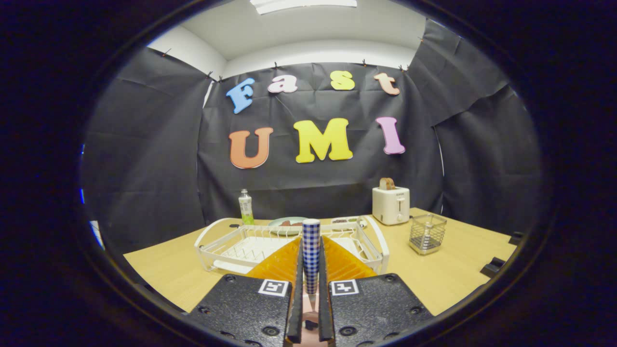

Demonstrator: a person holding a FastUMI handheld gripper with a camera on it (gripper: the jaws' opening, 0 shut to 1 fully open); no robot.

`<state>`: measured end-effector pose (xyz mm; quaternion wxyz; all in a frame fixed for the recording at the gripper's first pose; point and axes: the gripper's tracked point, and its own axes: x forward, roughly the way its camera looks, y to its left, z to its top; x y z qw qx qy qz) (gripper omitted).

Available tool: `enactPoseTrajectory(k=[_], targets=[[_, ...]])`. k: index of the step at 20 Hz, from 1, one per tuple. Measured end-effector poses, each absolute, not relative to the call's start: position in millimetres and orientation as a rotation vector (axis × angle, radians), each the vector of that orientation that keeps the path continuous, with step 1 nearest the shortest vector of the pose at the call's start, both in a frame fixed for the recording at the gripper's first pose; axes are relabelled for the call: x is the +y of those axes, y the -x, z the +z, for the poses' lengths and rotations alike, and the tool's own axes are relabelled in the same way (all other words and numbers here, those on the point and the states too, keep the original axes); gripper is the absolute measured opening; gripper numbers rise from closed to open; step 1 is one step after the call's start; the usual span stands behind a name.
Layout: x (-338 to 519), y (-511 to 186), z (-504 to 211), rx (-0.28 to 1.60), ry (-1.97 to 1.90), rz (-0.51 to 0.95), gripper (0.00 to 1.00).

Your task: Take the plate from the dish rack, then take the spoon from the basket and place it into the plate.

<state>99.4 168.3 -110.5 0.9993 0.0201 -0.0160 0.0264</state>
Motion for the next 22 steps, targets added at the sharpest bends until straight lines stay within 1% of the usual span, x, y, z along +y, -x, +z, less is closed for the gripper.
enactPoseTrajectory(k=[6,10,11,14,15,17,18,22], targets=[[159.0,-94.2,-123.6,0.001,-0.063,0.055,0.19],[145.9,-86.7,-114.3,-0.008,-0.072,0.056,0.21],[139.8,-84.3,-108.3,-0.023,-0.066,0.048,0.26],[122.6,-75.9,-92.1,-0.047,-0.052,0.022,0.69],[118.9,-73.1,-88.1,-0.037,-0.056,0.027,0.75],[105.0,-67.5,-79.6,-0.026,-0.074,0.02,0.94],[97.1,-61.7,-72.5,-0.032,-0.086,0.01,1.0],[68.6,-43.9,-41.6,-0.056,-0.077,-0.02,1.0]])
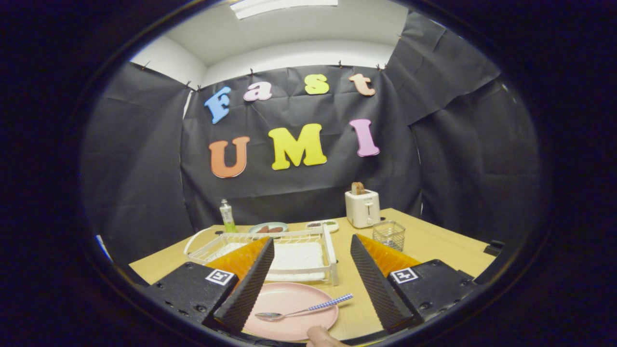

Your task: Take the plate from the dish rack, then take the spoon from the basket and place it into the plate.

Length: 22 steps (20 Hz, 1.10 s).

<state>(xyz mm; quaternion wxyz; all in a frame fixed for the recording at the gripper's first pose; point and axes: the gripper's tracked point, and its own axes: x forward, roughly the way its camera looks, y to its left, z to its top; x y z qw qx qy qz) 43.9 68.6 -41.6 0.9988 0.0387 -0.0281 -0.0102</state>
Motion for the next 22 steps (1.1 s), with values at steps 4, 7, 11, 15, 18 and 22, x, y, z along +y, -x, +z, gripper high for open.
enactPoseTrajectory(k=[4,7,11,15,18,22], targets=[[44.5,-23.2,-14.1,-0.075,-0.014,-0.055,1.0],[36.3,-5.0,0.1,-0.084,0.009,-0.051,1.0],[20.9,13.8,7.2,-0.08,0.049,-0.061,1.0],[10.2,24.8,13.0,-0.095,0.06,-0.066,1.0],[6.5,28.1,11.7,-0.092,0.06,-0.068,1.0],[9.4,29.1,10.5,-0.091,0.059,-0.056,1.0]])
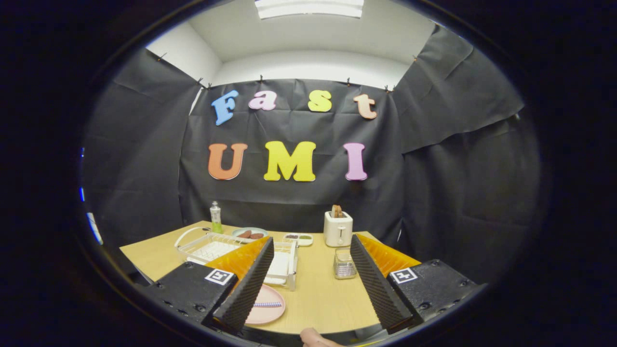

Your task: Take the plate from the dish rack, then take the spoon from the basket and place it into the plate.

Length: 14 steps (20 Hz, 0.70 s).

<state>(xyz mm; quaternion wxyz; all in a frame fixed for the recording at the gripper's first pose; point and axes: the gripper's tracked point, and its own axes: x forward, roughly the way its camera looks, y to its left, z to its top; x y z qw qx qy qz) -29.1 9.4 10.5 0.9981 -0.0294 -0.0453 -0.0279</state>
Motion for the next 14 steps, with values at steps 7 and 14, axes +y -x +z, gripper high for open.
enactPoseTrajectory(k=[7,14], targets=[[15.2,26.3,-1.6,-0.068,0.067,-0.029,1.0],[14.2,29.2,-5.3,-0.065,0.066,-0.015,1.0]])
